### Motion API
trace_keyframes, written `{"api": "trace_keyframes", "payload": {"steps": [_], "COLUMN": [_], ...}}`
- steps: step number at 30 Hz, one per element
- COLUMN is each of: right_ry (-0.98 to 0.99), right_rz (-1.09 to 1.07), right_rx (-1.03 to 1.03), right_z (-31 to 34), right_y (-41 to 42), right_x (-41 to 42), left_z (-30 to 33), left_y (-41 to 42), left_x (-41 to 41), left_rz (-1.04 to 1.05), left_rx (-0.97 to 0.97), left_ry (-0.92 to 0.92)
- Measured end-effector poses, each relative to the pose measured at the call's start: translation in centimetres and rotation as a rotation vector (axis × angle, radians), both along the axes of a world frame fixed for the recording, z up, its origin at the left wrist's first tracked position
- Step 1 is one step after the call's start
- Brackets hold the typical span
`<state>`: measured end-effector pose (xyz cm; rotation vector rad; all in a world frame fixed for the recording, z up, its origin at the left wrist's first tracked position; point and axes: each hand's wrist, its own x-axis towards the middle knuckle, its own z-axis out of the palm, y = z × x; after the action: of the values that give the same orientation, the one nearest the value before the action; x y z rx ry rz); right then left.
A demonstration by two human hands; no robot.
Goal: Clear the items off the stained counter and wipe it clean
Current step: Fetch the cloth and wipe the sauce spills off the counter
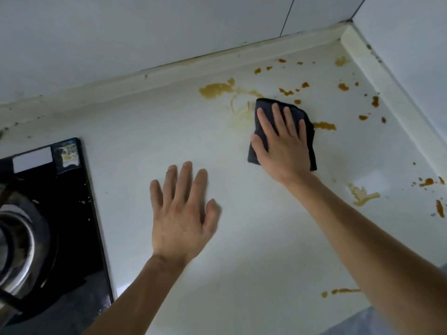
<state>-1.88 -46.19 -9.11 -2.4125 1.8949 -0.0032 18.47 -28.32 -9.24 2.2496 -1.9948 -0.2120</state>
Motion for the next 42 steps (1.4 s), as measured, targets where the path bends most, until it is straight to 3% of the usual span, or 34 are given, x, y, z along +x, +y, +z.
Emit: {"api": "trace_keyframes", "payload": {"steps": [5, 9, 13, 17, 32, 36, 42], "right_ry": [-0.040, -0.058, -0.097, -0.121, -0.221, -0.313, -0.393], "right_rz": [0.062, 0.148, 0.140, 0.163, 0.339, 0.405, 0.543], "right_rx": [-0.002, 0.008, -0.103, 0.089, 0.115, 0.007, -0.343], "right_z": [-0.1, 0.6, 2.5, 3.2, 4.5, 8.5, 13.2], "right_y": [0.7, 3.6, -0.1, -4.1, -5.7, -6.0, -4.4], "right_x": [6.9, 4.8, 3.2, 3.3, 3.7, 2.8, 1.9], "left_z": [-0.2, -0.5, -0.6, -0.6, -0.7, -0.7, -0.7], "left_y": [0.1, 0.1, 0.0, 0.0, 0.0, 0.0, 0.1], "left_x": [0.1, 0.2, 0.1, 0.1, 0.2, 0.2, 0.2], "left_rz": [0.011, 0.012, 0.022, 0.025, 0.024, 0.024, 0.020], "left_rx": [-0.012, -0.043, -0.081, -0.093, -0.125, -0.101, -0.094], "left_ry": [0.000, 0.009, 0.013, 0.017, 0.023, 0.026, 0.026]}}
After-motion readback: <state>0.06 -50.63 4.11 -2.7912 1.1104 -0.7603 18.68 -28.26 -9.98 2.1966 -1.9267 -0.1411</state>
